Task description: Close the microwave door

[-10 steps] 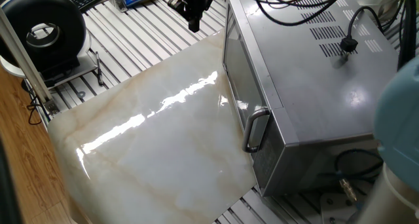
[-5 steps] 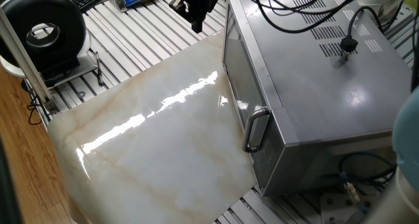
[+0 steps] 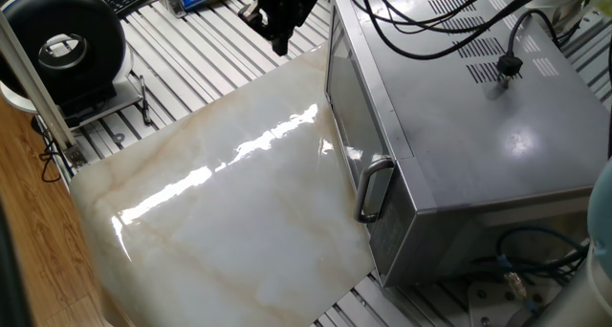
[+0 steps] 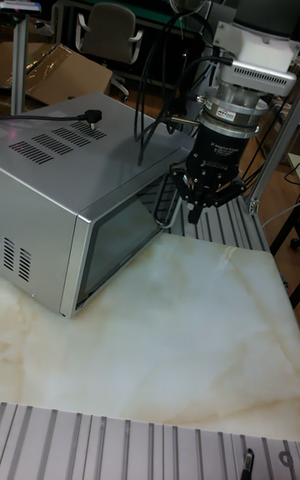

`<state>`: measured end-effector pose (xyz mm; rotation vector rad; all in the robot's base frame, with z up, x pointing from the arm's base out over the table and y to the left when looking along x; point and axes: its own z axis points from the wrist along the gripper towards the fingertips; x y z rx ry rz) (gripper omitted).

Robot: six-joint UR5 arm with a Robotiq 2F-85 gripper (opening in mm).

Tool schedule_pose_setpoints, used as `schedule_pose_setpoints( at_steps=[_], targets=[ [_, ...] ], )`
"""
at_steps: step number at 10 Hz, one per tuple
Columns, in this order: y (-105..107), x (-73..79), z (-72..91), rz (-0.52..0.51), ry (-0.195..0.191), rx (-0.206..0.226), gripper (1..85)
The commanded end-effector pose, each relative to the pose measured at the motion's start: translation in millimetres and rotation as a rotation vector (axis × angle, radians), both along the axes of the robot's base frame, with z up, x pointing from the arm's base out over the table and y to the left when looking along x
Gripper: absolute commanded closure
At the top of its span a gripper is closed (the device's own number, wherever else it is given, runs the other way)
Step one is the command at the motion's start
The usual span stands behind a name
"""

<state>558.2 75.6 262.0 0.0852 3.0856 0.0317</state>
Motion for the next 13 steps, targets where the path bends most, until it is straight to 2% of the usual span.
schedule_pose_setpoints(
  at_steps=[1, 13],
  targets=[
    [11.9, 0.2, 2.2, 0.008, -0.002, 0.024, 84.7],
    [7.2, 0.5, 4.6, 0.047, -0.007, 0.010, 84.7]
  ],
)
